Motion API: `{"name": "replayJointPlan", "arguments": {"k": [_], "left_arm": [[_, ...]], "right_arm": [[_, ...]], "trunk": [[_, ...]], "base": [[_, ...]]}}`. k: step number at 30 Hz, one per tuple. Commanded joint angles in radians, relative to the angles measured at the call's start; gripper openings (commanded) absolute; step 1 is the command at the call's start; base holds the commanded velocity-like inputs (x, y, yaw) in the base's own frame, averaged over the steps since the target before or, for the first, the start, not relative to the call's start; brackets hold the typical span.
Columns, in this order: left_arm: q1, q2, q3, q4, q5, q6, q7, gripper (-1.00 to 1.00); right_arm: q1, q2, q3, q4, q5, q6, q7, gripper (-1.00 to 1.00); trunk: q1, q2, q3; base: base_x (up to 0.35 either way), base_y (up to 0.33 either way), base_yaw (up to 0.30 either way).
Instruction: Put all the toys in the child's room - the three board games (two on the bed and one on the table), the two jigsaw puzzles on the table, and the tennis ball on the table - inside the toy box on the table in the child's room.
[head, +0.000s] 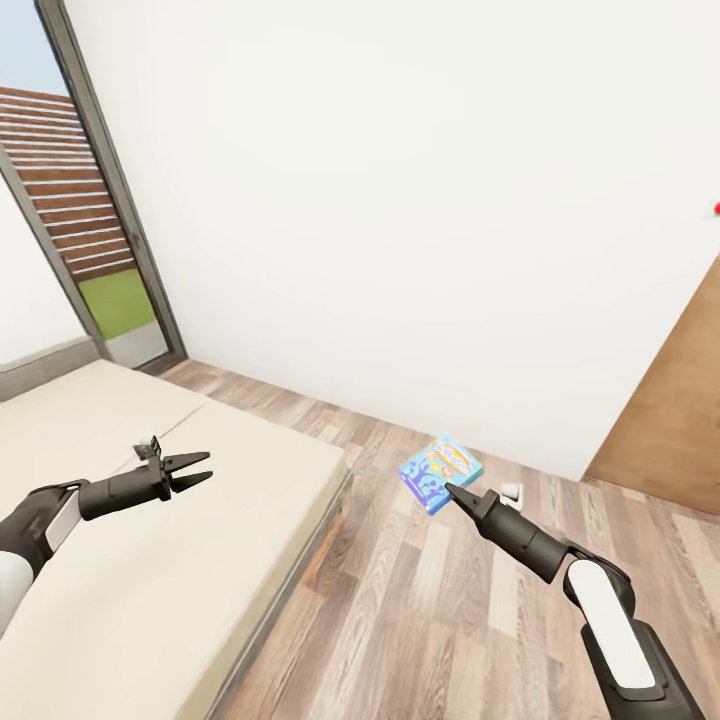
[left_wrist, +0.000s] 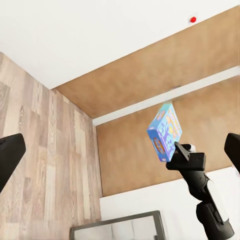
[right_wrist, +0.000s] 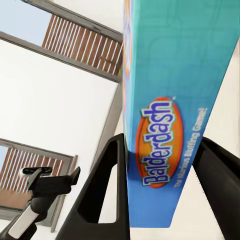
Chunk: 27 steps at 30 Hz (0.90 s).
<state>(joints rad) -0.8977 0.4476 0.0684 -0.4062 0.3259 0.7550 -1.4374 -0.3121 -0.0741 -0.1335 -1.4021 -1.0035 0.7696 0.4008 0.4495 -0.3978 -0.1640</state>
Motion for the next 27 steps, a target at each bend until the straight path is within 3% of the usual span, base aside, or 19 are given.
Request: {"name": "replayJointPlan", "arguments": {"k": [1, 27], "left_arm": [[-0.001, 0.0, 0.0, 0.0, 0.001, 0.011, -0.003, 1.0], [-0.001, 0.002, 0.0, 0.0, 0.001, 0.012, -0.006, 1.0]], "right_arm": [[-0.001, 0.0, -0.001, 0.0, -0.004, 0.007, 0.003, -1.0], [-0.001, 0.003, 0.002, 0.0, -0.004, 0.007, 0.003, -1.0]], "trunk": [[0.001, -0.002, -0.003], [0.001, -0.002, -0.026]], "base": [[0.0, 0.0, -0.229], [0.0, 0.0, -0.226]]}}
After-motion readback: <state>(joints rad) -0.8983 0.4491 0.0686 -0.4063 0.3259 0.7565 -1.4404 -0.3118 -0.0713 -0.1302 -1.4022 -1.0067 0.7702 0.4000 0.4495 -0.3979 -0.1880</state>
